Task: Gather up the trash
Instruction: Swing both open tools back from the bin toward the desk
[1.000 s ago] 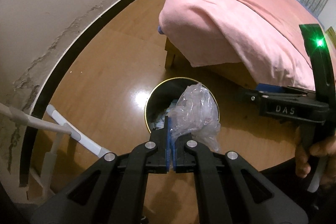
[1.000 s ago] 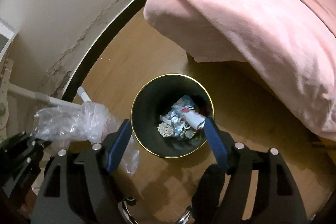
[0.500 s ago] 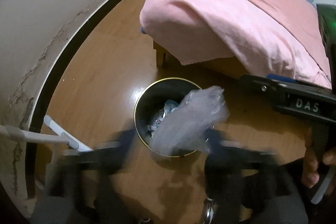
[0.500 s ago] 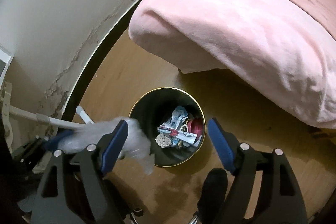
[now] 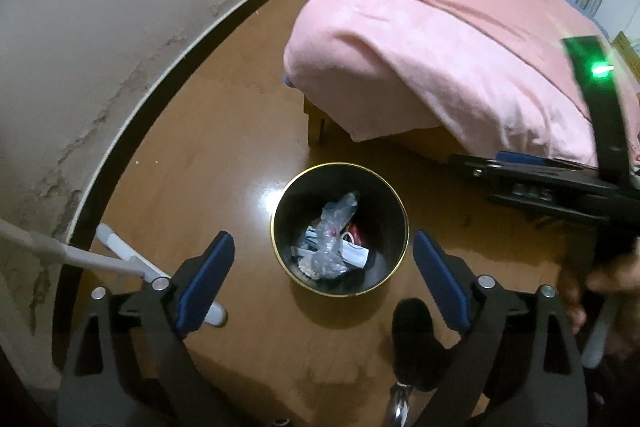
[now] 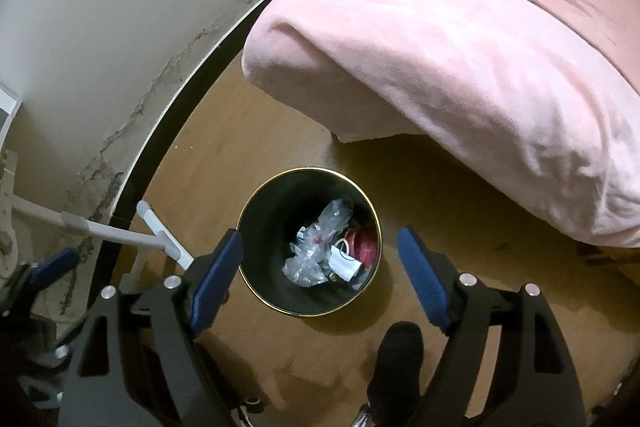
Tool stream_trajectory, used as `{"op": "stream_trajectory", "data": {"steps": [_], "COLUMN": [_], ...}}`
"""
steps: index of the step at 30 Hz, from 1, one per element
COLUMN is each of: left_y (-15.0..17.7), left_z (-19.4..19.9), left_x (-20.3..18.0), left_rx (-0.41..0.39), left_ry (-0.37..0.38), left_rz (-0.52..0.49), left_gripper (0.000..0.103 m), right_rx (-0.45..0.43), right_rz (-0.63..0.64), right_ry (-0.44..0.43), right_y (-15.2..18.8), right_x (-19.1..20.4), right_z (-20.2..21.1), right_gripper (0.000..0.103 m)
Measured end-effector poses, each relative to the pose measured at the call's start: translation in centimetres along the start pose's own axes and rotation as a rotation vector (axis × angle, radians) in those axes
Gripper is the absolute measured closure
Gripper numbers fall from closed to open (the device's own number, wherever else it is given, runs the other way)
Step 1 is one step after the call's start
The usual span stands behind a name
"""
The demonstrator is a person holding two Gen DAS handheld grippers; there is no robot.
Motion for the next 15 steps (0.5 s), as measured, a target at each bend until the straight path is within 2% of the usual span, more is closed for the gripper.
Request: {"op": "stream_trajectory", "data": {"steps": [5,8,12,15], "left_y": [1.8,3.5,7.2,10.7], "left_z": [8.0,14.2,22.7,28.8], "left_x": [0.5,2.1,6.7,11.6], "left_rx": [-0.089,-0.166,-0.255,-0.307], "left_ry": [-0.012,-0.062,-0.192,-0.301], "left_rz": [-0.017,-0.002,0.069,0.17], "left_gripper": [0.011,0.01,0.01,0.01], "right_rx": [-0.041,-0.104,-0.193,-0.245], "right_rz": [0.013,0.086,0.216,0.332], "right_ry": [-0.034,-0.042,-0.092,-0.154], "right_y": [0.4,0.6,1.3,2.5], "right_x": [1.1,3.8,10.2,16.6], "right_z": [3.9,7.9,13.7,17.6], "right_gripper": [0.025,0.022,0.022,0.02]}}
Point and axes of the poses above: each gripper's, at about its wrist camera, not at the fingertips, and z roughly against the way its jaws point, x to its left, y to its underside, the point moved 2 cm from there along -z, roughly the way its jaws point, and after that the axes turned 15 degrees about y, right-handed, at the moved point
